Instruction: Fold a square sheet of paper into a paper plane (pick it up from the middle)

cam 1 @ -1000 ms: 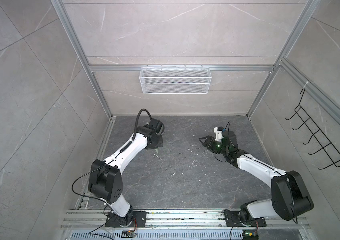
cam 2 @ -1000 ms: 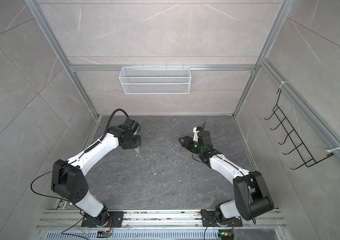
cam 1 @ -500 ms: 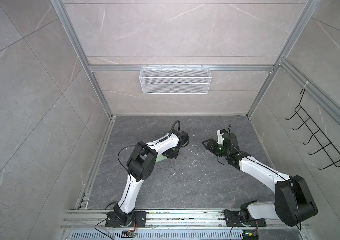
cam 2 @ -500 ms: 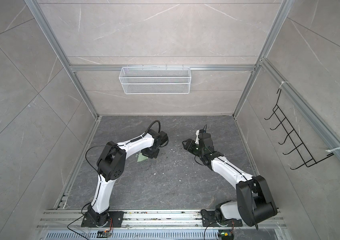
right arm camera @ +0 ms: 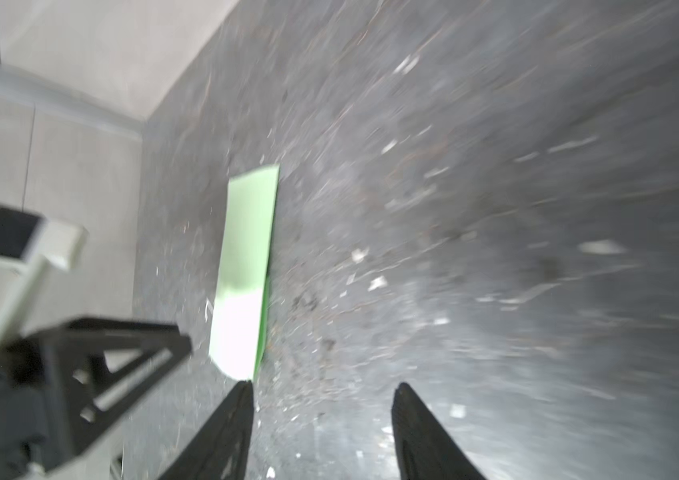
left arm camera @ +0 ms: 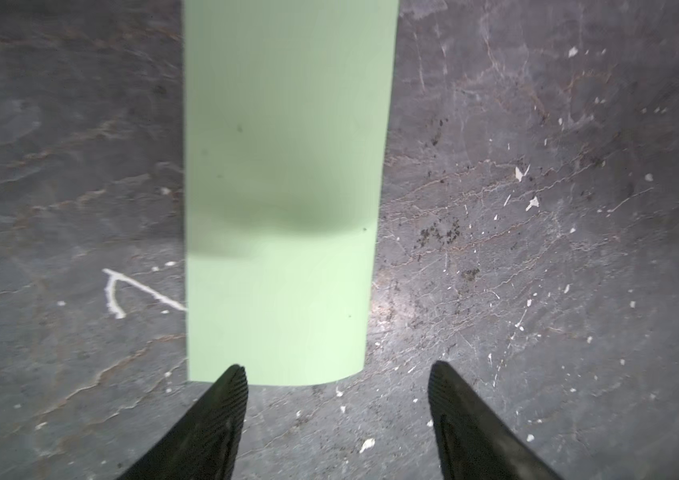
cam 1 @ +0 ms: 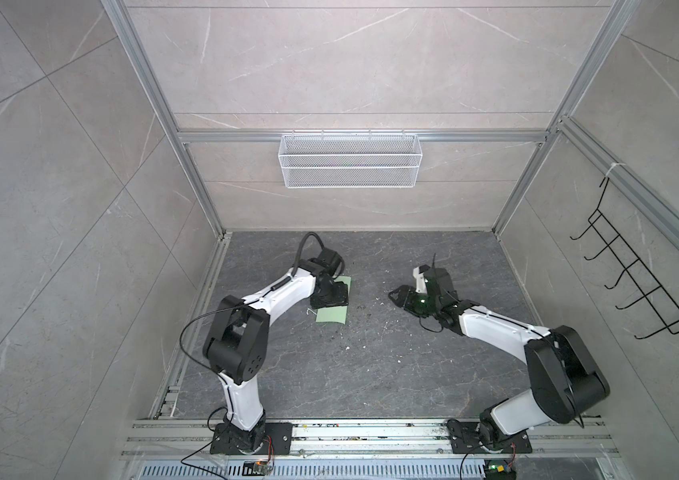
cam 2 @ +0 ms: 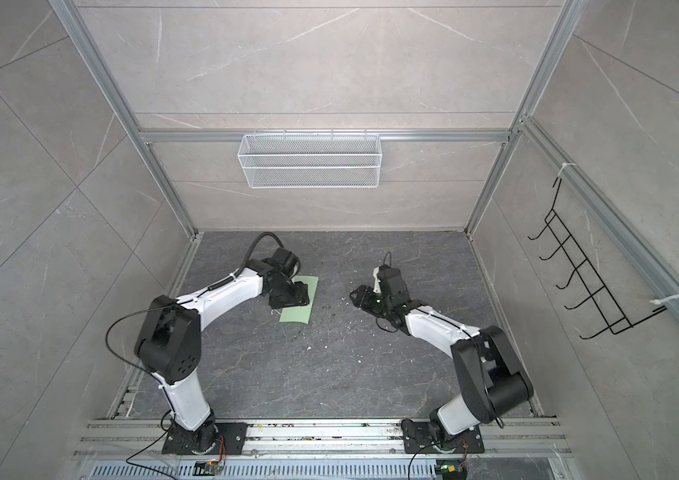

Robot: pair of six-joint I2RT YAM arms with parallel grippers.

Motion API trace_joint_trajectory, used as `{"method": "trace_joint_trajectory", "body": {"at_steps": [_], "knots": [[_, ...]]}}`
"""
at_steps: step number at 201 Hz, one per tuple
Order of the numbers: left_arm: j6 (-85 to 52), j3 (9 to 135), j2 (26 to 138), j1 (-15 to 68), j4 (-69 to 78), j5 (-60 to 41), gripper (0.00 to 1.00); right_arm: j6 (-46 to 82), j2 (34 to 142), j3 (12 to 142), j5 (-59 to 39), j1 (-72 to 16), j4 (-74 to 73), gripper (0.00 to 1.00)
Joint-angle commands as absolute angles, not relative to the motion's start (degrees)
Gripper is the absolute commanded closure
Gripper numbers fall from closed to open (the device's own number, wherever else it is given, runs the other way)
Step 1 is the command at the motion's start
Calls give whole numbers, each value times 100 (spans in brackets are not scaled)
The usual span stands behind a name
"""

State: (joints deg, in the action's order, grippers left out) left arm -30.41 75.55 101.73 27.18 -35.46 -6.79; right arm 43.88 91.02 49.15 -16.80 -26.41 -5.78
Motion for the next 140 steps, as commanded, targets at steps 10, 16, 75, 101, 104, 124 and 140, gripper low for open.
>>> {"method": "trace_joint_trajectory", "body": {"at_steps": [10, 16, 75, 101, 104, 124, 140], "knots": [[-3493, 6614, 9314, 1992, -2532, -1195, 20, 4413, 9963, 5720, -1929, -3410, -808, 46], [-3525, 6447, 9189, 1890, -2472, -1162, 18, 4440, 10156, 5921, -1979, -3501, -843, 46], [-3739, 5631, 8570, 1373, -2171, -1105, 12, 4610, 11765, 7394, -2516, -3910, -616, 52], [-3781, 5579, 8577, 1347, -2128, -1191, 11, 4603, 12139, 7698, -2809, -3920, -406, 54], [-3787, 5573, 8584, 1353, -2125, -1191, 11, 4593, 12171, 7723, -2837, -3920, -386, 54], [-3789, 5590, 8620, 1347, -2123, -1223, 11, 4515, 12326, 7830, -2922, -3920, -99, 55], [-3797, 5594, 8651, 1346, -2118, -1285, 11, 4381, 12396, 7879, -2956, -3920, 175, 55]]}}
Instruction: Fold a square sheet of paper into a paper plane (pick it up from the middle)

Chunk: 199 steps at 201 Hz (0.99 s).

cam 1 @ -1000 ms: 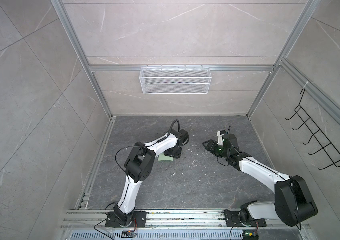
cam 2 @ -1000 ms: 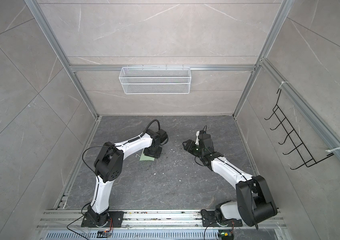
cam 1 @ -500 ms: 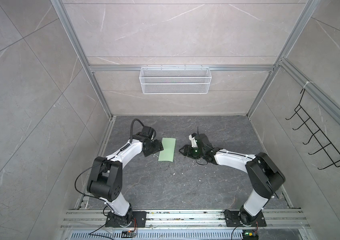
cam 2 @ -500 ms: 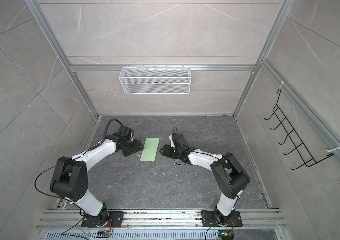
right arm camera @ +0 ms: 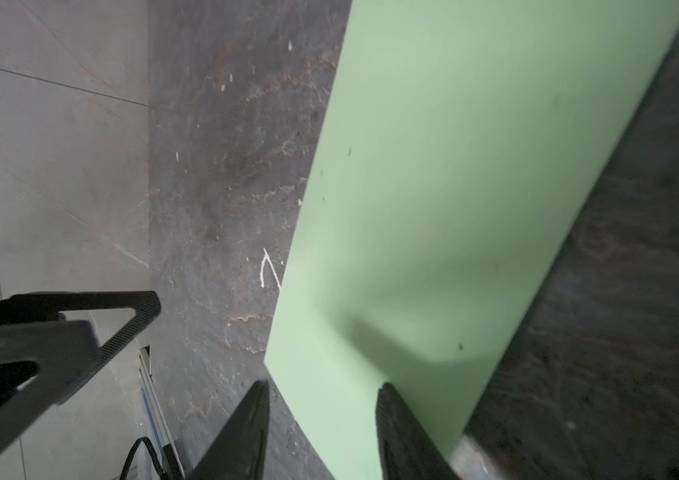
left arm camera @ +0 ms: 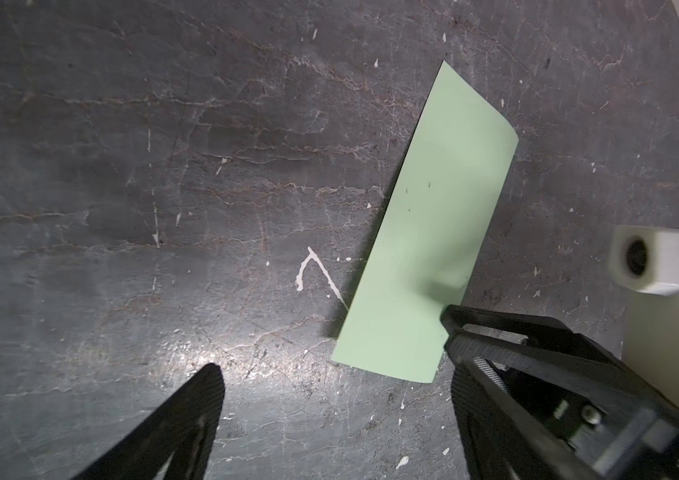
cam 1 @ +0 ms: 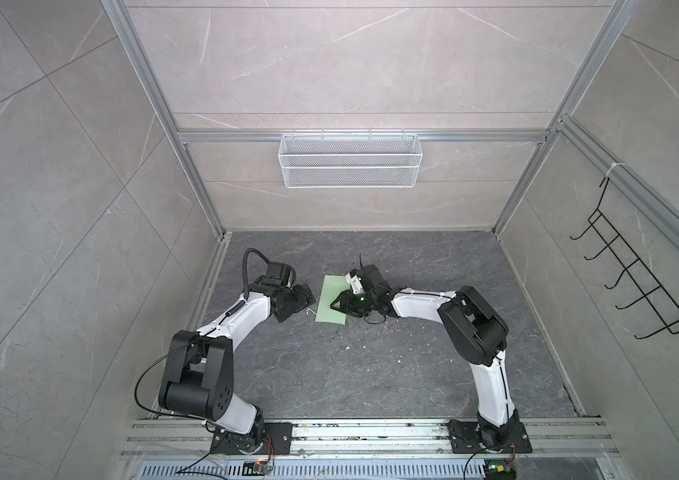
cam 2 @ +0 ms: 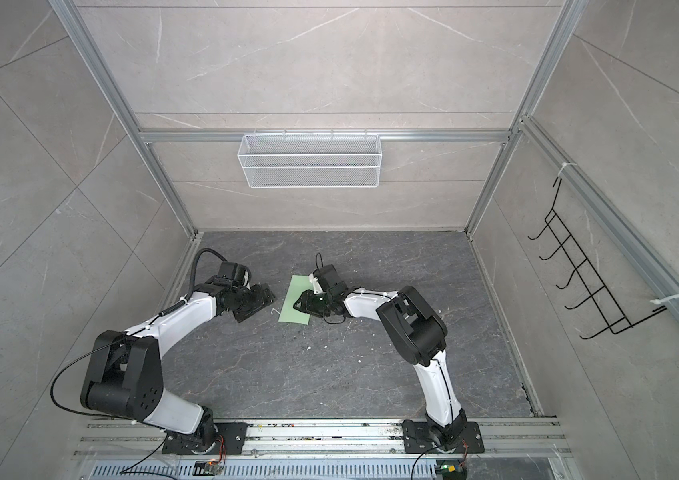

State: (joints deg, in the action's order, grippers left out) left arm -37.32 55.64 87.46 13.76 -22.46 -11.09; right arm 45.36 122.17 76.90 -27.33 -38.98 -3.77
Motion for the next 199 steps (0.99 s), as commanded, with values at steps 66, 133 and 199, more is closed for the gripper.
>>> {"method": "trace_joint_trajectory", "body": {"at_steps": [66, 133, 199], "knots": [[-3768, 5493, 8723, 1392, -2029, -1993, 11, 3270, 11846, 7211, -3223, -3635, 1110, 56], [-4505, 4689, 8706, 1982, -1178, -2980, 16, 3235, 11439, 6538, -3845, -3467, 604, 57], [-5322, 4297, 9307, 2145, -66, -3564, 46, 3499, 11443, 6312, -3885, -3322, 225, 58]]}}
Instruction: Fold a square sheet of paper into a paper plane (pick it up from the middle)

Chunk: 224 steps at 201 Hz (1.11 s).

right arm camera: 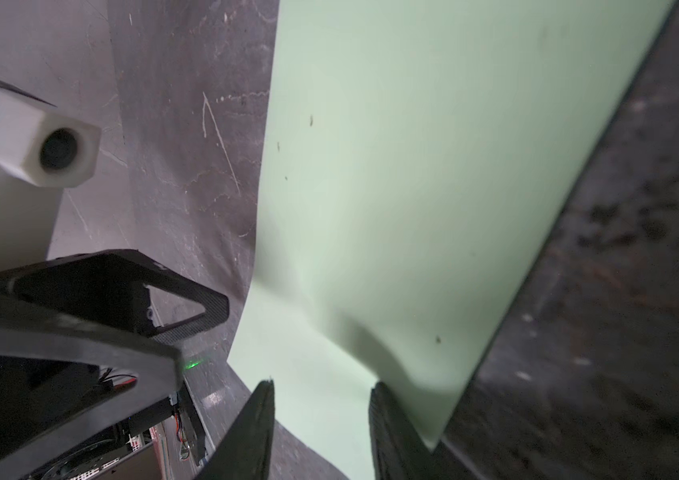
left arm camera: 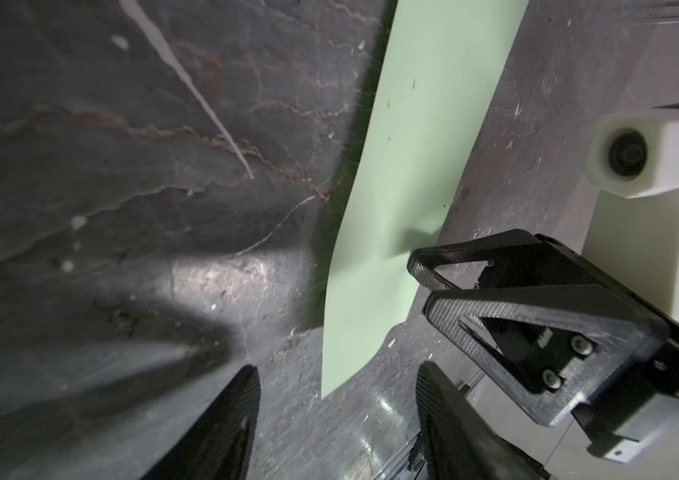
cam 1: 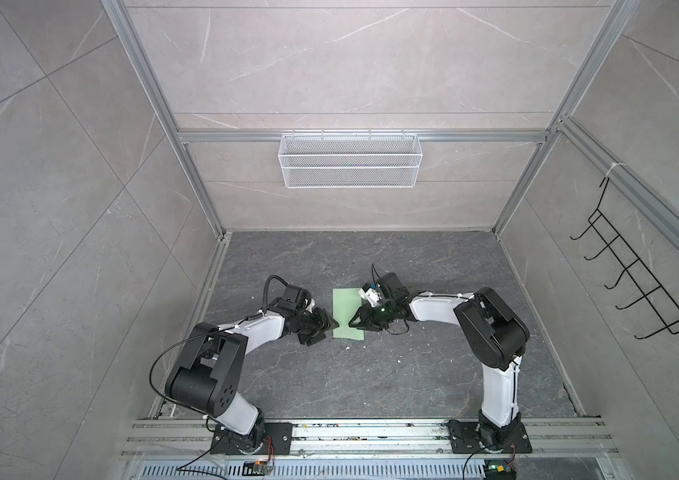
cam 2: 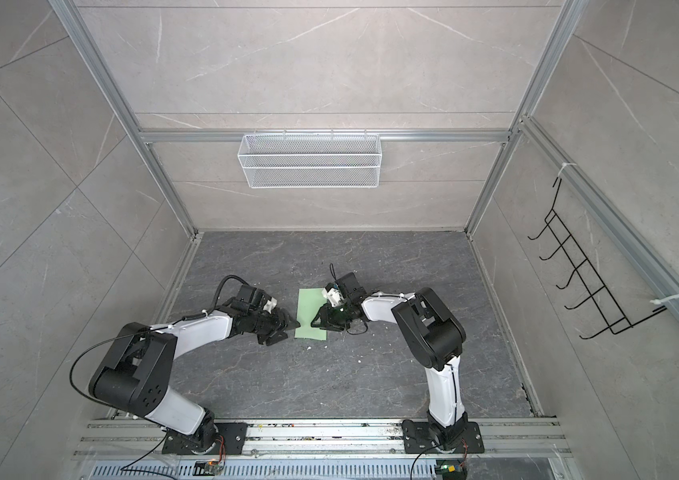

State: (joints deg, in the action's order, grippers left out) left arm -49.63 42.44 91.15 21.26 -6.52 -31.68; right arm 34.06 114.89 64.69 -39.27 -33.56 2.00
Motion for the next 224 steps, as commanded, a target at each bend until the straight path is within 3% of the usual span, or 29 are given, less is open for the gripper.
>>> {"method": "trace_joint_trajectory", "body": {"at_steps": [1, 41, 105, 154, 224], "knots": [[-5324, 4297, 9316, 2145, -51, -3571, 47, 3498, 11443, 6311, -3889, -3318, 222, 58], [-5060, 4621, 9722, 2059, -118, -3664, 56, 3562, 11474, 6236, -3963, -3281, 91, 59], [-4261, 5423, 10566, 1898, -334, -3895, 58, 3521, 11540, 6244, -4104, -3243, 34, 59], [-4027, 5643, 10791, 1863, -489, -3982, 66, 3393, 11531, 6279, -4113, -3209, 42, 59], [-3280, 5668, 10736, 1687, -1112, -3652, 58, 3317, 11617, 6296, -4242, -3067, 37, 59]]}}
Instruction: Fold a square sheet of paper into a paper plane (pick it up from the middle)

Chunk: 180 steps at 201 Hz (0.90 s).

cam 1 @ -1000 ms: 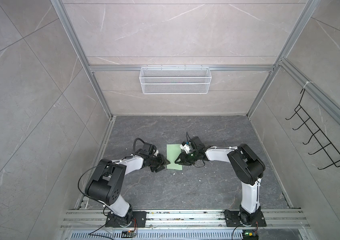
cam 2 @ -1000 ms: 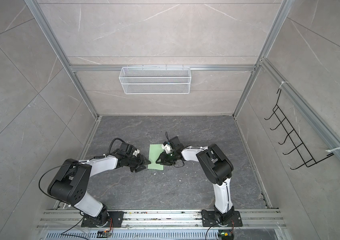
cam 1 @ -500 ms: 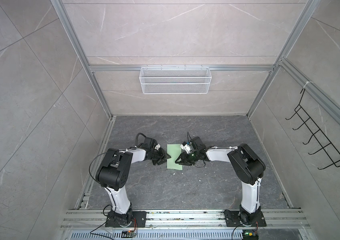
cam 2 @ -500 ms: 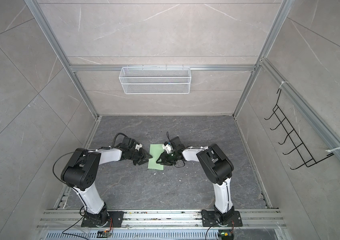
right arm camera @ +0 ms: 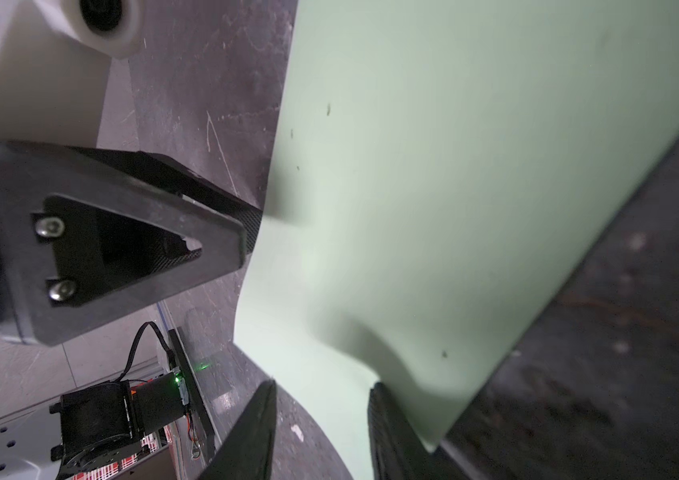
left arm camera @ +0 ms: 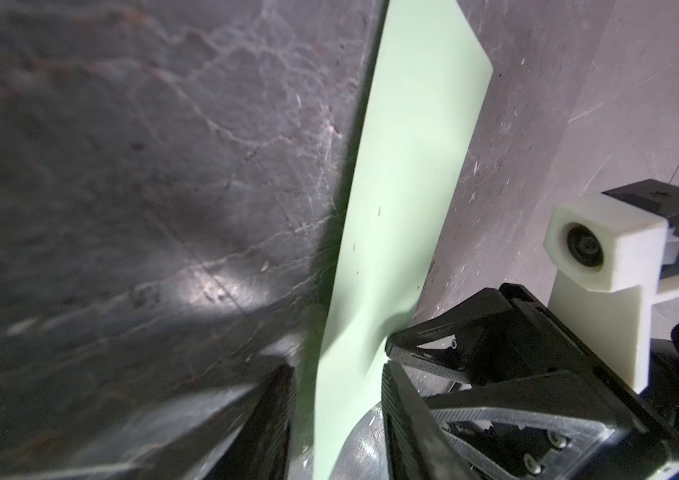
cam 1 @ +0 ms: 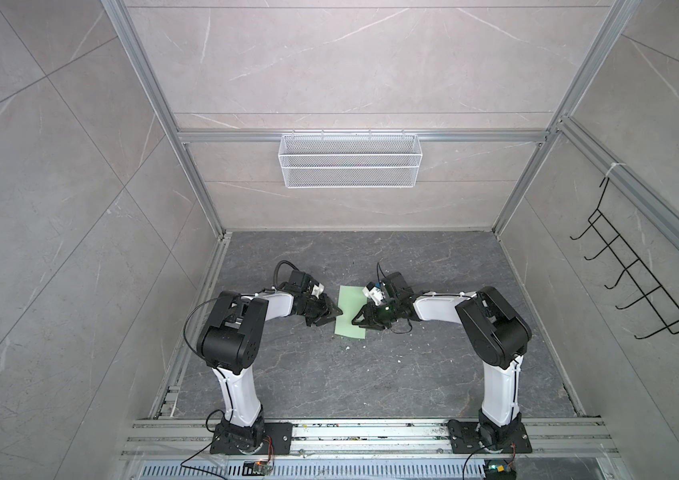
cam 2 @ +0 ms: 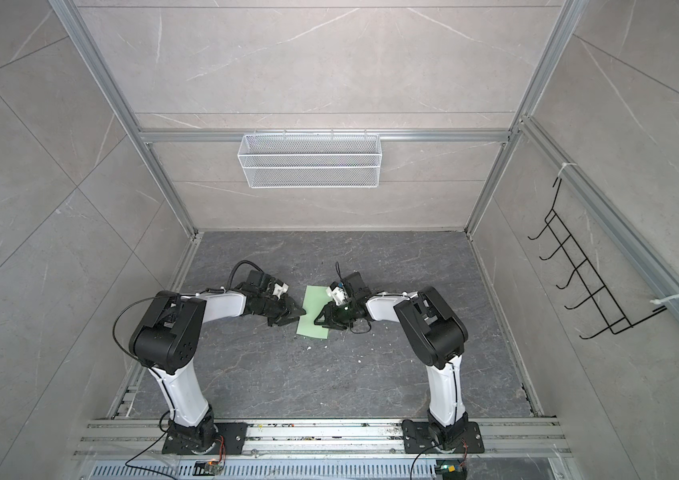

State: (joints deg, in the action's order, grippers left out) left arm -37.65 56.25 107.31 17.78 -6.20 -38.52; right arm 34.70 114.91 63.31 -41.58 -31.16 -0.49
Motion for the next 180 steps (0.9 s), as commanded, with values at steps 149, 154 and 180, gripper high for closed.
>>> {"method": "trace_joint_trajectory", "body": {"at_steps": [149, 154, 180], "knots": [[-2942, 5814, 11397, 1714, -471, -4987, 69, 2666, 11918, 6736, -4978, -2910, 414, 59], [-2969, 5814, 11396, 1714, -426, -4989, 70, 2628, 11911, 6758, -4978, -2901, 441, 59], [-3172, 5777, 11351, 1714, -217, -4910, 87, 2355, 11737, 6812, -4759, -2893, 640, 59]]}}
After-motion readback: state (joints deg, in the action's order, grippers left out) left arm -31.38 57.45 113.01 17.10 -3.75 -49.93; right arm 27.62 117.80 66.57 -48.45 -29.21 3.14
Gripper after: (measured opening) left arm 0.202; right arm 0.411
